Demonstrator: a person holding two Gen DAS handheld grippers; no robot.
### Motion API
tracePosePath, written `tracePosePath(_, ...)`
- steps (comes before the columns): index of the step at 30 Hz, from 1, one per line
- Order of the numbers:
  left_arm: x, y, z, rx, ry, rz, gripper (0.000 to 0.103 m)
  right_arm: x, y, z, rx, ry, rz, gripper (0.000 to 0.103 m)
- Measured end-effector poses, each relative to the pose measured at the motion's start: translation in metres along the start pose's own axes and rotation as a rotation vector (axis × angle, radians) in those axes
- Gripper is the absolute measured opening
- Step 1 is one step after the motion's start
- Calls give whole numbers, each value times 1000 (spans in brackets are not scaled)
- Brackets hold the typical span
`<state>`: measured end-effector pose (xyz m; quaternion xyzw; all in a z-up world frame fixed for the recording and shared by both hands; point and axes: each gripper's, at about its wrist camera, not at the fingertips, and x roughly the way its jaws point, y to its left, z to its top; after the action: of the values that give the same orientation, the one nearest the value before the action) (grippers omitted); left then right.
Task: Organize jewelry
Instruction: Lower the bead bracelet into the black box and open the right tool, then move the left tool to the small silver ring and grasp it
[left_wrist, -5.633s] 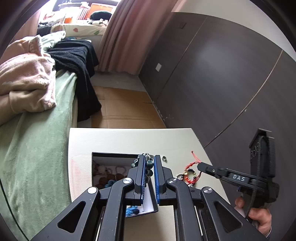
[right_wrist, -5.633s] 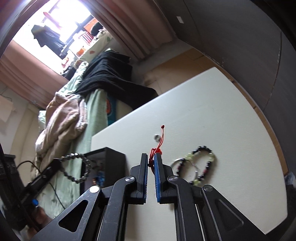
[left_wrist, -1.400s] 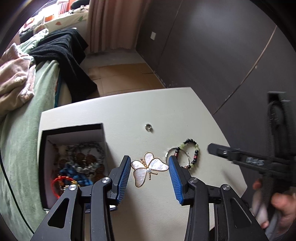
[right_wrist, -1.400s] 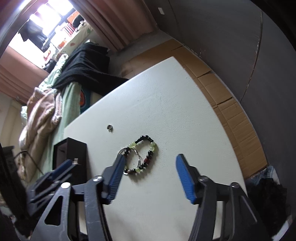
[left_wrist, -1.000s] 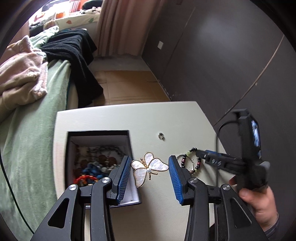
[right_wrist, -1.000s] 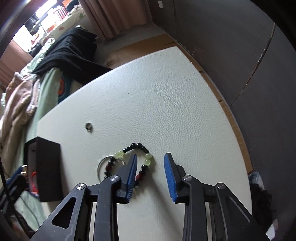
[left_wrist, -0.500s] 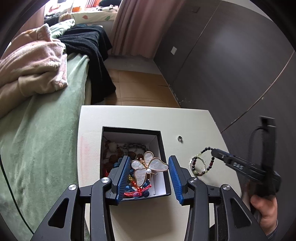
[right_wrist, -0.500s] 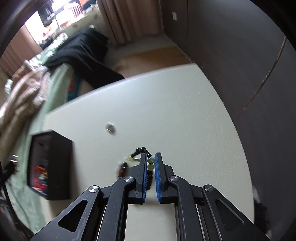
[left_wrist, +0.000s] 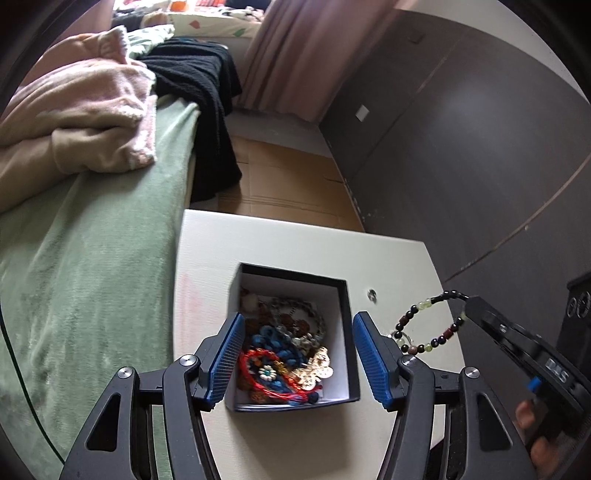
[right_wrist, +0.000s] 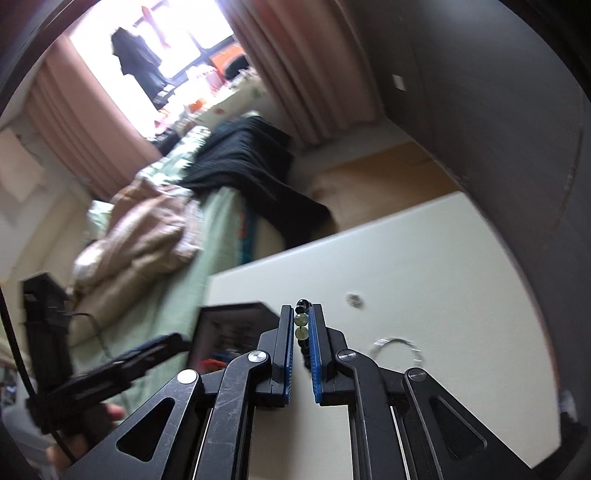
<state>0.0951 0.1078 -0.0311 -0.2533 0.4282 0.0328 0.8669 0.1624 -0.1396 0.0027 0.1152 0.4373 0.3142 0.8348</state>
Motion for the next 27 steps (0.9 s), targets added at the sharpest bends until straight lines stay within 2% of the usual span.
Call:
tracePosePath(7,-13,22,5,-68,-42,13,62,12,42,-3,-27,1,160,10)
tracePosePath(12,-17,33,8,-101,-54,24,62,30,70,-8,-50,22,235,10)
tracePosePath(14,-19,34,9,-105,-57,20,62,41,75,-12,-76,54,199,10)
tracePosePath(16,-19,32,9,-101,-59,14,62,53,74,-17,-87,115,133,30)
tracePosePath(17,-19,31,9,-97,-59,11,62,53,69,-18,-77,108,112,45)
tracePosePath(27,-6,1,4,-32,-34,2,62,23,9,-7,59,46,67,52)
